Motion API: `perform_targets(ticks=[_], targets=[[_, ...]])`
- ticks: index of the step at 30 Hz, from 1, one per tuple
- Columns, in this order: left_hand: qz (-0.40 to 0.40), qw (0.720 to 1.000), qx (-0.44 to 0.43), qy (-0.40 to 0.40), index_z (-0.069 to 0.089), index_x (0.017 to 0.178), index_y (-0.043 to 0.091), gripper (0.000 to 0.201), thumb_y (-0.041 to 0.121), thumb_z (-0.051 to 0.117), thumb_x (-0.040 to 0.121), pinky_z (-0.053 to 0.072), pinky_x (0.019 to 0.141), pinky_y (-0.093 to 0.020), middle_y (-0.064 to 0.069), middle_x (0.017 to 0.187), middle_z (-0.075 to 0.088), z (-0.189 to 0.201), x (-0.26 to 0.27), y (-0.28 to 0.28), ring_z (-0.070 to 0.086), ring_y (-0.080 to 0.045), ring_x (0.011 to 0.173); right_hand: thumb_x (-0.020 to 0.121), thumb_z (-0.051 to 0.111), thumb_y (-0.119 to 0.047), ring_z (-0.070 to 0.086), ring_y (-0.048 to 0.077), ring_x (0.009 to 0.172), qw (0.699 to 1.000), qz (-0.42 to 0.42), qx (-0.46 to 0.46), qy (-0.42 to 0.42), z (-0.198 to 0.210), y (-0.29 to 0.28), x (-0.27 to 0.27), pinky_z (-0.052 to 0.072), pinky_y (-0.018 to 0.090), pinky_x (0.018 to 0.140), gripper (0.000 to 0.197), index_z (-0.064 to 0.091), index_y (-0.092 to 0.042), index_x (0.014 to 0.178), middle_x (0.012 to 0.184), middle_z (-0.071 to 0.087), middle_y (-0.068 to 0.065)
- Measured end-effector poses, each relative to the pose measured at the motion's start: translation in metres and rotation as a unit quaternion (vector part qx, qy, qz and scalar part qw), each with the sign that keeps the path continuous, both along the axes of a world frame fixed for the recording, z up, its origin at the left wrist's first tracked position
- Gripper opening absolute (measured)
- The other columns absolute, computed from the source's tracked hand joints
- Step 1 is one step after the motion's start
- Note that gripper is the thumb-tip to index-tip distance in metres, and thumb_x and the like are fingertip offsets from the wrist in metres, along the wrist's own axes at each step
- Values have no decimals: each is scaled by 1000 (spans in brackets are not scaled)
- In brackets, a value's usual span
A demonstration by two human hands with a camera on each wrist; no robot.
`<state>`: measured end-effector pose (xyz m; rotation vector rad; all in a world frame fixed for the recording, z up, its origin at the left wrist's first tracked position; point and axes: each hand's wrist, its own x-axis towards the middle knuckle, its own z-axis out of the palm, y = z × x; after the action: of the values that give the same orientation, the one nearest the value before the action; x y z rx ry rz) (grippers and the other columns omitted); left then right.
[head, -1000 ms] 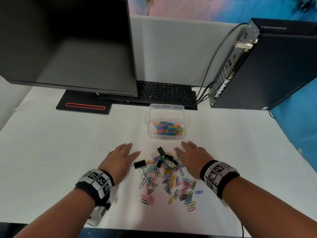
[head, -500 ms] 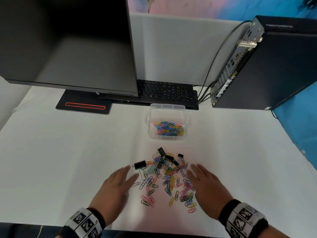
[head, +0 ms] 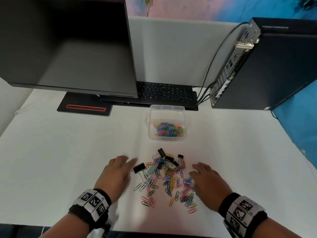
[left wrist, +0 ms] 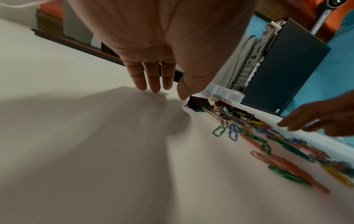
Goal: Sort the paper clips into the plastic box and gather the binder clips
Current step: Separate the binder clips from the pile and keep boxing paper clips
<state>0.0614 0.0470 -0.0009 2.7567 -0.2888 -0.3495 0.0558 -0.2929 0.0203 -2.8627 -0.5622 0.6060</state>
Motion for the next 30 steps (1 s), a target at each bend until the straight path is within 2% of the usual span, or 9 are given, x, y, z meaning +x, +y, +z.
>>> perform_targets(ticks=[3,7,12,14,17,19,21,25,30], targets=[[-52,999,2,-7,47,134,38,65,6,59,78,53,77,-41,-7,117,56,3,7,-8,54,-29,98,92,46,-21,24,25,140,1000,-6,7,-2,2,6,16,31,40,111,51,39,-21,142,150,35,5],[-89,996,26,-16,50,122,39,65,2,66,70,53,64,-39,-4,101,57,3,20,-14,57,-28,84,88,48,-14,23,30,140,1000,21,-21,0,-3,14,34,31,44,110,66,26,-30,148,151,32,9],[-150,986,75,-14,45,131,39,71,5,63,71,53,60,-35,-2,100,56,3,24,-18,56,-23,80,86,51,-12,19,32,142,997,52,-53,-10,-7,9,34,30,45,111,74,17,-28,151,154,25,11],[-173,981,87,-27,48,129,36,67,6,63,72,50,56,-32,0,94,55,3,26,-19,54,-21,74,86,53,-16,19,34,142,996,60,-70,-11,-10,3,25,28,46,113,74,19,-22,151,155,24,14],[-184,978,92,-39,53,122,30,57,9,64,71,49,55,-33,2,89,55,2,30,-19,54,-21,71,73,67,-20,38,37,135,994,73,-85,-6,-16,-4,9,41,48,104,76,38,-14,143,146,42,17],[-187,977,94,-41,56,115,25,49,12,67,69,51,53,-33,2,88,58,1,31,-18,56,-21,70,68,67,-18,46,36,129,995,69,-77,-14,-18,-4,1,48,46,98,69,50,-15,135,138,52,15],[-198,975,99,-37,59,108,23,40,19,69,69,51,54,-32,3,86,60,4,33,-17,58,-21,69,70,66,-18,48,35,127,996,56,-59,-22,-16,-2,1,51,44,95,62,54,-16,130,135,54,14],[-228,966,120,-37,62,94,24,30,36,69,67,51,55,-31,6,81,60,11,35,-10,58,-19,68,76,64,-21,47,34,128,998,34,-41,-36,-9,3,14,50,45,96,58,52,-15,133,135,54,13],[-245,959,140,-28,63,102,24,33,37,62,71,51,57,-31,6,88,59,9,35,-2,57,-19,71,82,65,-25,38,34,133,998,48,-9,-34,-4,13,28,41,46,104,66,40,-15,142,142,46,13]])
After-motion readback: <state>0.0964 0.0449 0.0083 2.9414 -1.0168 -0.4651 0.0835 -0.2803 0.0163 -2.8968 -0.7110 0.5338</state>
